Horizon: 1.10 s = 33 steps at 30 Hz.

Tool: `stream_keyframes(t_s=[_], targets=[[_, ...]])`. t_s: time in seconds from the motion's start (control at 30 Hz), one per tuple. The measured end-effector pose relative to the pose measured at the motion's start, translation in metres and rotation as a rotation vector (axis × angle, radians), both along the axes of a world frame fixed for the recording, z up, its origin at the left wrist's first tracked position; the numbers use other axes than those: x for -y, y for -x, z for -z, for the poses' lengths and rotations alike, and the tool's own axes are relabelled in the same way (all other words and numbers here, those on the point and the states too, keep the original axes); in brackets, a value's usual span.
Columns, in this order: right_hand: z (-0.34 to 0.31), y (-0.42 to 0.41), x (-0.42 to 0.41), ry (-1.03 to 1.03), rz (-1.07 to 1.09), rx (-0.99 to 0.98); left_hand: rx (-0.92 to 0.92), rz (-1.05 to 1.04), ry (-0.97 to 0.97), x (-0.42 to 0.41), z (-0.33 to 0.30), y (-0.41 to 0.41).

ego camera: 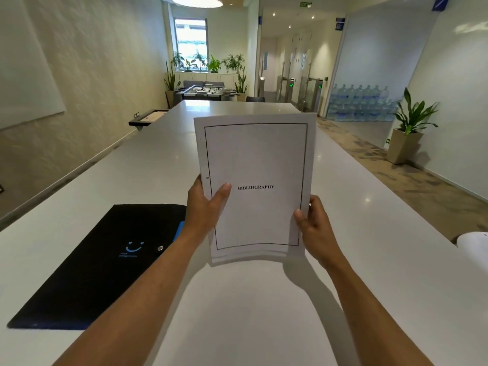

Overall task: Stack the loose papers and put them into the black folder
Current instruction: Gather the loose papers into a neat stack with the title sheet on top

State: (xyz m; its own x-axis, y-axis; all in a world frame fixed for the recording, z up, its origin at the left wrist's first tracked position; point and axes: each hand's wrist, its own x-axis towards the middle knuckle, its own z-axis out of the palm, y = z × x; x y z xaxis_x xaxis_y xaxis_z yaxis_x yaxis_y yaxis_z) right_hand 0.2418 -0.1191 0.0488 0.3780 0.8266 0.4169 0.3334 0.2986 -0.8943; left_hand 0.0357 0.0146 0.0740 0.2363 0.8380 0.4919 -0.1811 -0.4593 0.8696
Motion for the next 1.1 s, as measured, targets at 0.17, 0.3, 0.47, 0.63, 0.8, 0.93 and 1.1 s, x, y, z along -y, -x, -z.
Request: stream_keyframes(t_s=[0.17, 0.3, 0.47, 0.63, 0.8, 0.93, 1.1], targets=[[-0.012, 0.009, -0.004, -0.110, -0.041, -0.049, 0.037, 0.049, 0.031, 0.004, -0.005, 0.004], [-0.021, 0.021, -0.013, -0.115, 0.086, -0.098, 0.040, 0.050, 0.053, 0.007, -0.002, -0.001], [-0.010, 0.030, -0.015, -0.099, 0.202, -0.105, 0.007, -0.007, 0.146, 0.011, 0.011, -0.008], [0.003, 0.038, -0.012, -0.076, 0.250, -0.099, 0.010, -0.041, 0.261, 0.020, 0.029, -0.011], [-0.001, 0.030, -0.012, -0.062, 0.278, -0.016, -0.023, -0.049, 0.212, 0.015, 0.026, -0.009], [0.004, 0.022, -0.011, 0.031, 0.321, -0.005, -0.129, -0.042, 0.229, 0.009, 0.033, -0.010], [0.020, 0.015, -0.010, 0.408, 0.313, 0.034, -0.487, -0.170, 0.407, 0.003, 0.060, -0.013]])
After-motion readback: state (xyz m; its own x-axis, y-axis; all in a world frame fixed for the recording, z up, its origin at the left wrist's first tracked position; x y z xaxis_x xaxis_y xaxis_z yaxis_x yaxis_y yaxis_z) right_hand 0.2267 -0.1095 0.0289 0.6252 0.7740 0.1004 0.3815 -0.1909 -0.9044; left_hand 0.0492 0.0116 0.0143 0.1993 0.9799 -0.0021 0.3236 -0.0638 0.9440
